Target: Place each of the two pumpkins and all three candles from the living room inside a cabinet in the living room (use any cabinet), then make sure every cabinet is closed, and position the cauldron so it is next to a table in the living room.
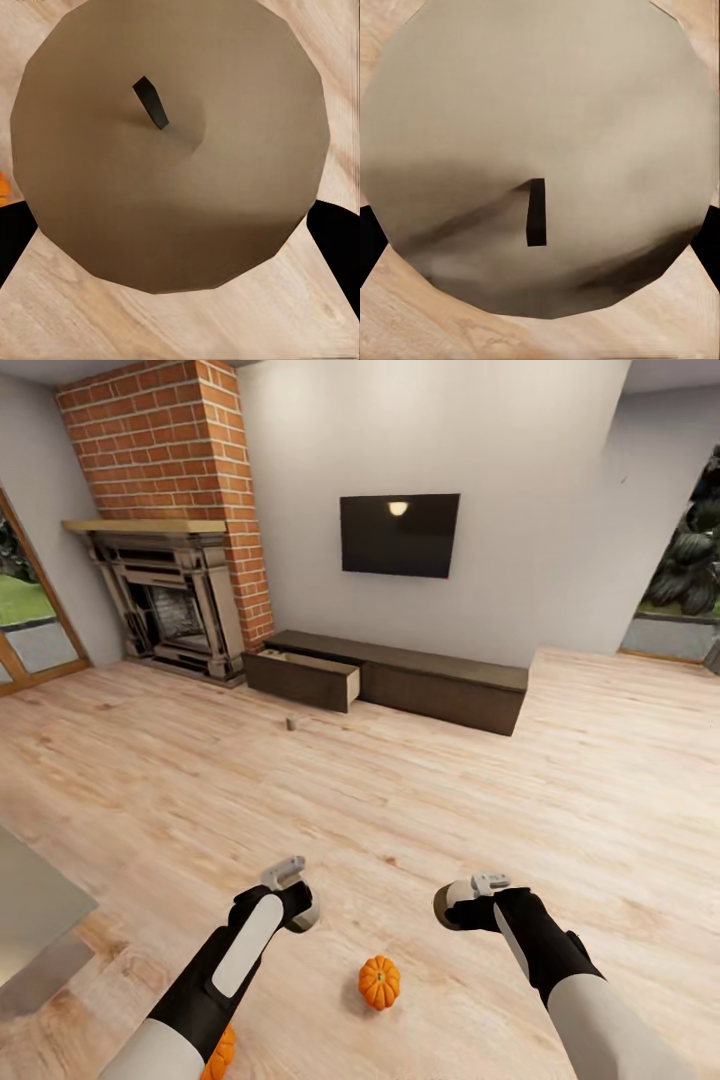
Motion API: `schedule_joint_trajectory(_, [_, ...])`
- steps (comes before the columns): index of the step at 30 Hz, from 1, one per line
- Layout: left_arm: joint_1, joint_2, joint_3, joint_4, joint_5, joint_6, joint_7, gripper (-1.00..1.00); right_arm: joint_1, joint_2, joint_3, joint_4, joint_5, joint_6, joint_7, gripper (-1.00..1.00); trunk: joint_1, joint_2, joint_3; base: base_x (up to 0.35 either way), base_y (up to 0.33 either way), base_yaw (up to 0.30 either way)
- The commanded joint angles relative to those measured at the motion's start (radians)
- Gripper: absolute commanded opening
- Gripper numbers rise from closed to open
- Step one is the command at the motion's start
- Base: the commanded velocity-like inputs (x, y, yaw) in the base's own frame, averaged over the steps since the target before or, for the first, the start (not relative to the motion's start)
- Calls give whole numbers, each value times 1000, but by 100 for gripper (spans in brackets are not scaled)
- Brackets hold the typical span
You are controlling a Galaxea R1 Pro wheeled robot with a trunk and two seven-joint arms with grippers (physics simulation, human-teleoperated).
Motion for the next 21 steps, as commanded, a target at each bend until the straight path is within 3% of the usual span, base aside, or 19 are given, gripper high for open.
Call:
schedule_joint_trajectory(1, [0, 0, -1, -2, -1, 0, 0, -100, 0, 0, 0, 0, 0, 0, 0, -100, 0, 0, 0, 0, 0, -285])
schedule_joint_trajectory(4, [0, 4, -5, 4, -6, 3, 3, -100, 0, 0, 0, -4, 0, 2, 2, -100, 0, 0, 0, 0, 0, -285])
schedule_joint_trajectory(6, [1, 33, -2, 4, -3, 5, 4, -100, 0, 0, 0, -3, 0, 4, 3, -100, 0, 0, 0, 0, 0, -285])
schedule_joint_trajectory(9, [1, 56, -3, 0, -2, 8, 4, -100, 1, 0, 1, -3, 0, 4, 4, -100, 0, 0, 0, 0, 0, -285])
schedule_joint_trajectory(21, [1, 62, -2, 1, 0, 8, 4, -100, 2, -1, 0, -2, 0, 3, 3, -100, 0, 0, 0, 0, 0, -285])
